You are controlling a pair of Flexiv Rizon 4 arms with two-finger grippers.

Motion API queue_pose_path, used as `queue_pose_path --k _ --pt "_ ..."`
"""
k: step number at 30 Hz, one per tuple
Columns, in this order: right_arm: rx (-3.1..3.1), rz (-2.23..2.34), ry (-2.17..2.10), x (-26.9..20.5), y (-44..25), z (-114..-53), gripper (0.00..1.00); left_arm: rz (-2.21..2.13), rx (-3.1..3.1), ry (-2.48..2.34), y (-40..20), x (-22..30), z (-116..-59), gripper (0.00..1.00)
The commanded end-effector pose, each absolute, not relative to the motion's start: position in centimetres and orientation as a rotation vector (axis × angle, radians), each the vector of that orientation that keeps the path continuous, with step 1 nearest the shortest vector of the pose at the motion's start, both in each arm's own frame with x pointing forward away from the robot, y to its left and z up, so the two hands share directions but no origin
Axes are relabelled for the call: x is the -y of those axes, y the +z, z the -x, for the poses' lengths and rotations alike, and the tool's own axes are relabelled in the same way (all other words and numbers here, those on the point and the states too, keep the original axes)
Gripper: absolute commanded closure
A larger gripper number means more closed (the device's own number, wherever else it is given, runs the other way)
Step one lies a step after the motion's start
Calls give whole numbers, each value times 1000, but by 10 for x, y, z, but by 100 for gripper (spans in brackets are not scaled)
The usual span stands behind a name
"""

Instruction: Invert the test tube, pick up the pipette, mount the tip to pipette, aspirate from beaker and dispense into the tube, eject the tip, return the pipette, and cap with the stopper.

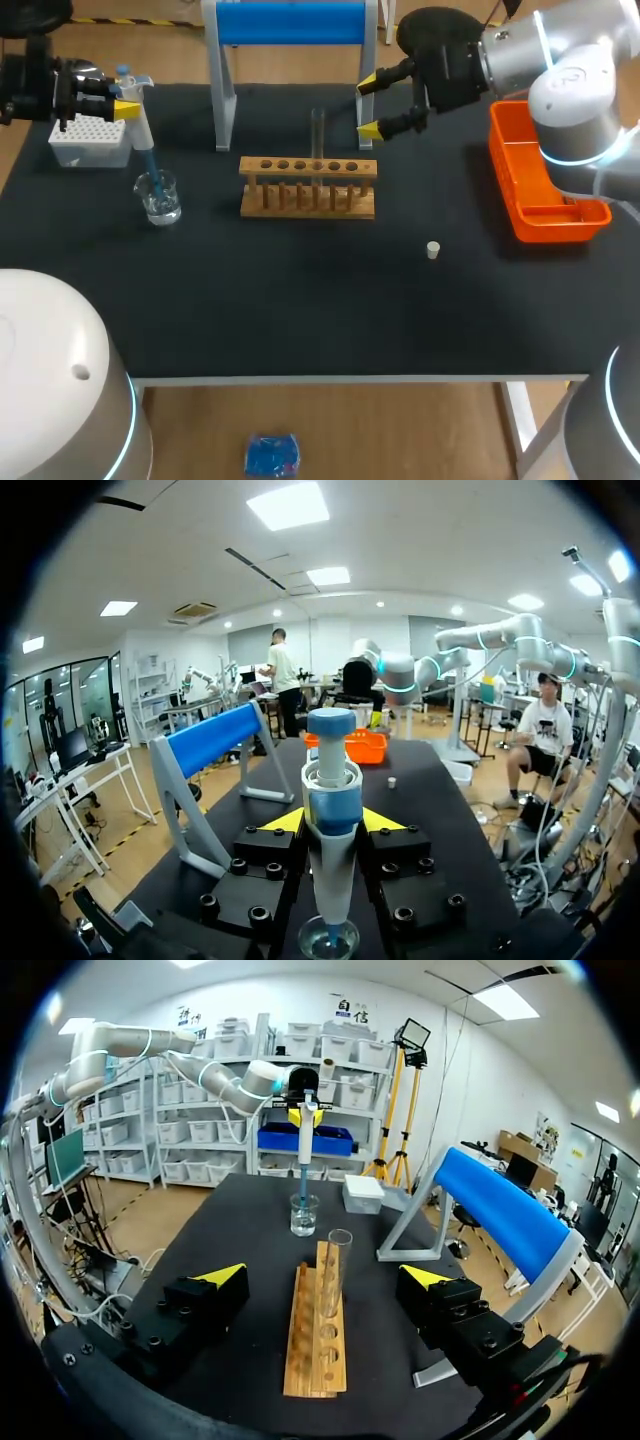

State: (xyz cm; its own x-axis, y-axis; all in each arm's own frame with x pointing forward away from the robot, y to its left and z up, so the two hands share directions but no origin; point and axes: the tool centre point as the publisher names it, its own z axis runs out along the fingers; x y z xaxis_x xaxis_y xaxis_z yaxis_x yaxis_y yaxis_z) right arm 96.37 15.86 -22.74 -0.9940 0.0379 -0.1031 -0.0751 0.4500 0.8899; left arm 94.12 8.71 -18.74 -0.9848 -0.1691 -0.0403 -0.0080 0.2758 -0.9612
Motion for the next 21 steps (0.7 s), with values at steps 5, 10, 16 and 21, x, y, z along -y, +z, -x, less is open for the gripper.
queue_pose_path --k 5,10,16,21 --pt "-2581 34 1592 -159 -228 -964 0 165 -2400 -1807 -187 -88 -942 100" --pt "-2581 34 1592 -159 -228 -964 0 165 -2400 -1807 -187 -88 -942 100" --pt "-2581 34 1592 -159 -228 -964 0 180 -2425 -1796 -179 -84 -936 100" --pt "-2581 34 1592 -159 -228 -964 0 206 -2448 -1782 -161 -78 -928 100"
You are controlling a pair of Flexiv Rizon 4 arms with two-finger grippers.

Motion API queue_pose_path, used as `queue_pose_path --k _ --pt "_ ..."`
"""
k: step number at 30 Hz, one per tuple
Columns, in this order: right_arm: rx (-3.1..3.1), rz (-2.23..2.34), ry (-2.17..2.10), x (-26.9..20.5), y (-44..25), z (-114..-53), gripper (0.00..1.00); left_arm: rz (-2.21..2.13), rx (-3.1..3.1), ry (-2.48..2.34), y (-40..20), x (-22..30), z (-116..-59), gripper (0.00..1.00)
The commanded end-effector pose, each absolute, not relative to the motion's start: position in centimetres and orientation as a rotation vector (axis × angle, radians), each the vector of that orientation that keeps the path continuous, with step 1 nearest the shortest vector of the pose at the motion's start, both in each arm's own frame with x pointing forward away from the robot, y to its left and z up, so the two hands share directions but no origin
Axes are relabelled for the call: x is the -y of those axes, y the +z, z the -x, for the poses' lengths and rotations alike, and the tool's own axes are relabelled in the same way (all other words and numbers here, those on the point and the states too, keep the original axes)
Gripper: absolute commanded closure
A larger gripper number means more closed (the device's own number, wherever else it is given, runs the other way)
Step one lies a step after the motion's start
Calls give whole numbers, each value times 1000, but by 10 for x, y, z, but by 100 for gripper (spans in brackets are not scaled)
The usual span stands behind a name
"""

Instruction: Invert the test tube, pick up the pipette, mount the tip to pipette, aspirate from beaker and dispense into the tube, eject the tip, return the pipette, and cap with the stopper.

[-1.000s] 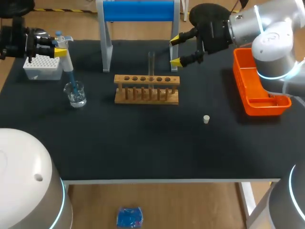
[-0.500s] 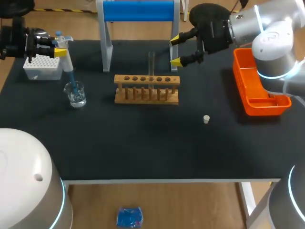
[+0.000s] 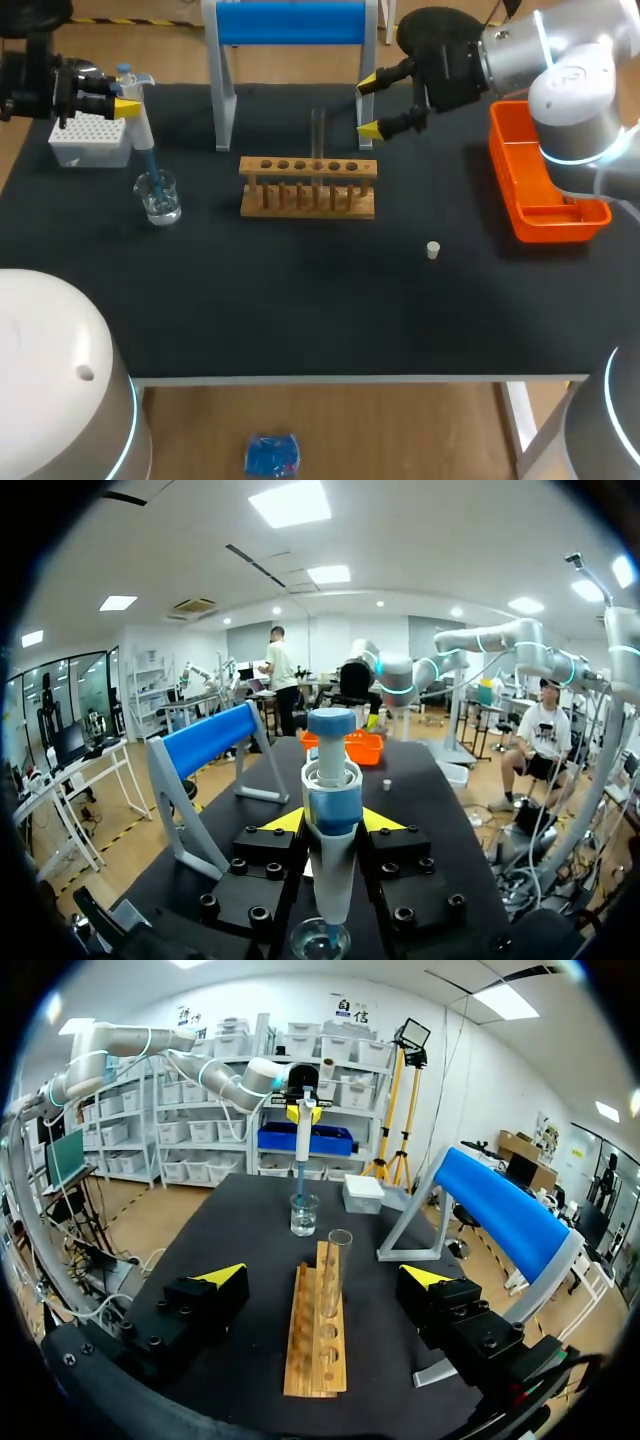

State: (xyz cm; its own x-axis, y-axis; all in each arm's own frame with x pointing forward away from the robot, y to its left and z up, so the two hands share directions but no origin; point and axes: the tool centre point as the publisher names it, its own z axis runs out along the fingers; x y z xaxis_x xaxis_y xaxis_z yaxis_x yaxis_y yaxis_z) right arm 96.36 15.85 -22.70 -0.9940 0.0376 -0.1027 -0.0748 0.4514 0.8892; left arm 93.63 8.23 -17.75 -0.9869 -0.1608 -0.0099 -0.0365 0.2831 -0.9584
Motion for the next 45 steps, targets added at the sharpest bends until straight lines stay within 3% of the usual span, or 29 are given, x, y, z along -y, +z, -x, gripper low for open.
queue_pose_path --k 1,16,45 --pt "-2581 34 1592 -159 -228 -964 0 206 -2449 -1782 -158 -78 -927 100" --pt "-2581 34 1592 -159 -228 -964 0 172 -2477 -1670 -89 -57 -908 100" --pt "-2581 34 1592 -159 -228 -964 0 186 -2476 -1653 -85 -57 -908 100"
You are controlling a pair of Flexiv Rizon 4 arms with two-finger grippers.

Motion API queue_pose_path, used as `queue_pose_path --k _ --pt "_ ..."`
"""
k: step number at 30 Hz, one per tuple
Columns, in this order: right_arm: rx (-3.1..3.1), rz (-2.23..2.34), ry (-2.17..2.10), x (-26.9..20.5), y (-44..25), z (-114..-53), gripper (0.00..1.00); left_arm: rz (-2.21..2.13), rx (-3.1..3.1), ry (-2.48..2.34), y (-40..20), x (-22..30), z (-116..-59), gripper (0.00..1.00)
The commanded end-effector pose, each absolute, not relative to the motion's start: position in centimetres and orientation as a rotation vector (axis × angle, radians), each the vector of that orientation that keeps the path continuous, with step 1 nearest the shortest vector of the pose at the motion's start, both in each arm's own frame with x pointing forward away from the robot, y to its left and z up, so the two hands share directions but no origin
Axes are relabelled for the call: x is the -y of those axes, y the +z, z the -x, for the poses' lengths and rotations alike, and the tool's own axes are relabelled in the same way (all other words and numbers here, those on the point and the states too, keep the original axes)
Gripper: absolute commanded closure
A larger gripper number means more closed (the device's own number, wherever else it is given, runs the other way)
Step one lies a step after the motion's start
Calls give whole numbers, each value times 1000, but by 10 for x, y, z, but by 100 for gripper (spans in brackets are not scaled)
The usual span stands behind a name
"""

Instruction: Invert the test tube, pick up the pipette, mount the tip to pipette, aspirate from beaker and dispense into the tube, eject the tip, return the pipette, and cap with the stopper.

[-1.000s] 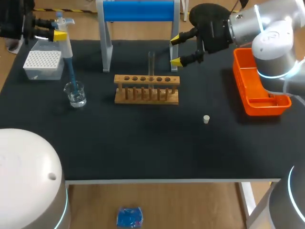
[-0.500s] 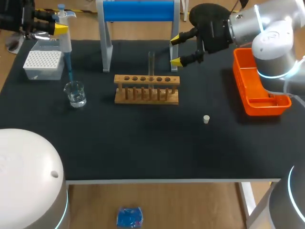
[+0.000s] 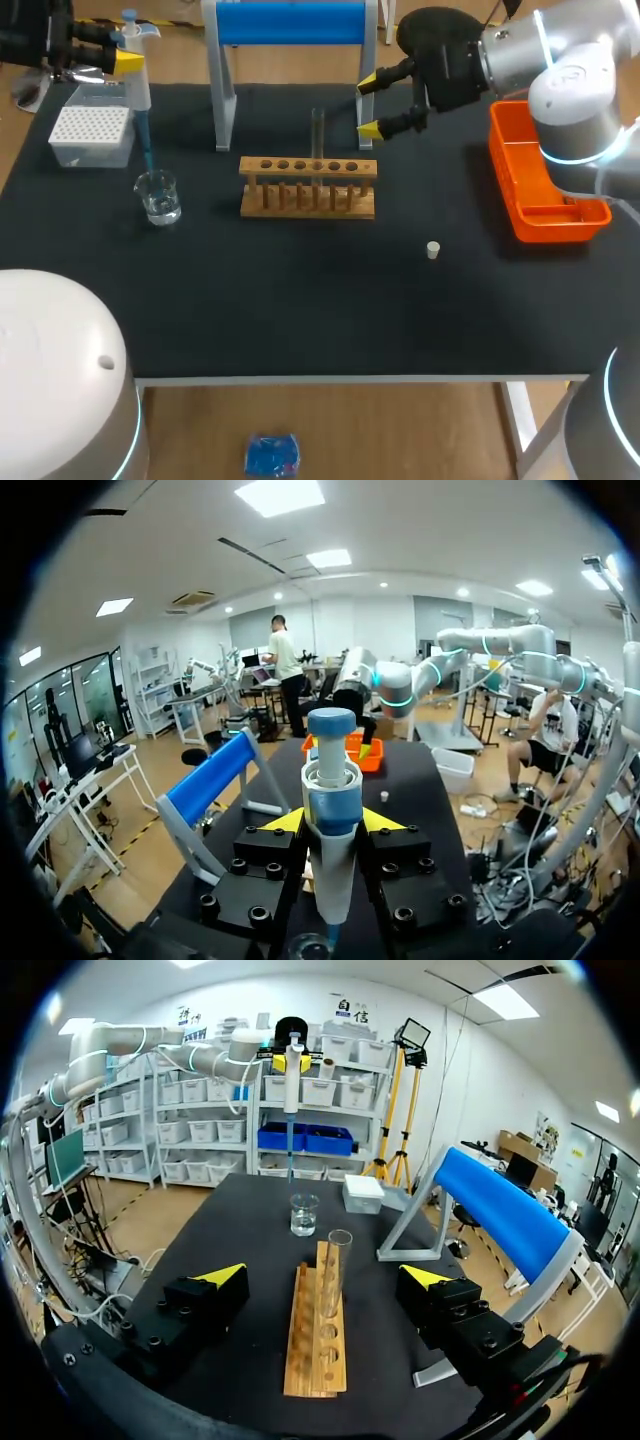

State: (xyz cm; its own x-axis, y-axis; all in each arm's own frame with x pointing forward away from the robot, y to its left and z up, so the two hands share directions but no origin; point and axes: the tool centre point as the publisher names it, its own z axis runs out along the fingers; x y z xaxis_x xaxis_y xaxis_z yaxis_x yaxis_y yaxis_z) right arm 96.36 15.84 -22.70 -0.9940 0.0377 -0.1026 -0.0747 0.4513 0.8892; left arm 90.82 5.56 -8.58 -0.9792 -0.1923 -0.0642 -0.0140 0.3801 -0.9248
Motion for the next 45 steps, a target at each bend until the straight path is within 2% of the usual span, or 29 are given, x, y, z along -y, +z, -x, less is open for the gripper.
queue_pose_path --k 1,23,32,45 --pt "-2581 34 1592 -159 -228 -964 0 186 -2476 -1653 -85 -57 -908 100" --pt "-2581 34 1592 -159 -228 -964 0 186 -2476 -1653 -85 -57 -908 100" --pt "-2581 34 1592 -159 -228 -964 0 117 -2538 -1675 -60 -18 -921 100" --pt "-2581 34 1592 -159 -228 -964 0 -16 -2557 -1779 -9 77 -947 100"
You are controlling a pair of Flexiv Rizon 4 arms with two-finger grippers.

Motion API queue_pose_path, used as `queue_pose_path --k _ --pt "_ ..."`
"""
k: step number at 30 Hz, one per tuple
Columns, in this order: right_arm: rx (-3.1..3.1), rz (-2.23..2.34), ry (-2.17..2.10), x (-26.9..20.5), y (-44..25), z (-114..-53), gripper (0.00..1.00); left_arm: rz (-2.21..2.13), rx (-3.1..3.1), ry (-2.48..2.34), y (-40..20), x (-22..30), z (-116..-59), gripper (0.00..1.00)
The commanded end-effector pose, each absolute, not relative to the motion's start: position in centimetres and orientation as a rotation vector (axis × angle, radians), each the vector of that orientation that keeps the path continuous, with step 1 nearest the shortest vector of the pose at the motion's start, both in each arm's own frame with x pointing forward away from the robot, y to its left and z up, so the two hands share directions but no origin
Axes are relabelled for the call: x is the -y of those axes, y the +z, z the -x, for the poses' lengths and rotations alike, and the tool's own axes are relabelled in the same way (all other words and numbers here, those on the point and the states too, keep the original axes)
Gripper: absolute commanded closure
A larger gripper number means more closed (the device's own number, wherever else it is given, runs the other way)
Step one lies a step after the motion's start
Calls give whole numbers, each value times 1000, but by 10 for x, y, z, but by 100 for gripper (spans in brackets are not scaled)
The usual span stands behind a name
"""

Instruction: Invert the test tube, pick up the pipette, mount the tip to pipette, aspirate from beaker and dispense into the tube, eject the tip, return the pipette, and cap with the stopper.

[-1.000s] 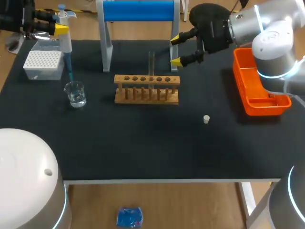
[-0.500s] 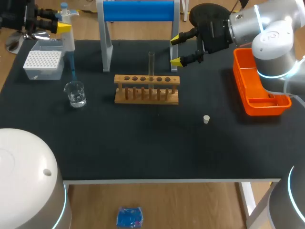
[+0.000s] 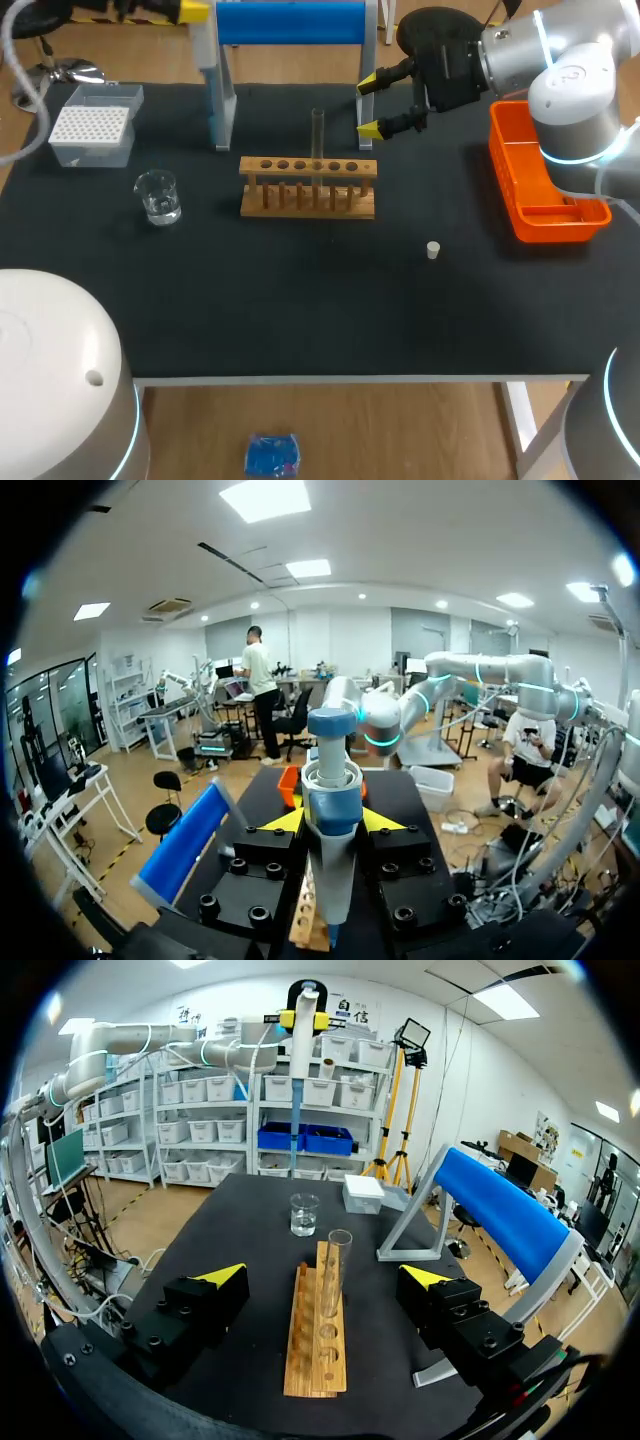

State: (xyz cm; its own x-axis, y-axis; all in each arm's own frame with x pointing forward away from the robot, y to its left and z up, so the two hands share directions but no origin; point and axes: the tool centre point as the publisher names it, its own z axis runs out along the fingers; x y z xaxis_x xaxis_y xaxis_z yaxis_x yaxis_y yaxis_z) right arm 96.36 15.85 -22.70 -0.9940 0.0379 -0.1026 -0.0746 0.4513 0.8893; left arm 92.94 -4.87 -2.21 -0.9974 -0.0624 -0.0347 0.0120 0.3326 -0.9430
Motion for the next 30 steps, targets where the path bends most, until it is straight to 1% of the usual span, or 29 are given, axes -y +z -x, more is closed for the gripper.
queue_pose_path --k 1,8,15,30 --pt "-2581 34 1592 -159 -228 -964 0 -40 -2561 -1773 -4 84 -948 100" --pt "-2581 34 1592 -159 -228 -964 0 -111 -2580 -1751 21 116 -952 100" --pt "-2581 34 1592 -159 -228 -964 0 -171 -2602 -1773 34 145 -952 100" --pt "-2581 34 1592 -159 -228 -964 0 -235 -2615 -1893 25 191 -963 100"
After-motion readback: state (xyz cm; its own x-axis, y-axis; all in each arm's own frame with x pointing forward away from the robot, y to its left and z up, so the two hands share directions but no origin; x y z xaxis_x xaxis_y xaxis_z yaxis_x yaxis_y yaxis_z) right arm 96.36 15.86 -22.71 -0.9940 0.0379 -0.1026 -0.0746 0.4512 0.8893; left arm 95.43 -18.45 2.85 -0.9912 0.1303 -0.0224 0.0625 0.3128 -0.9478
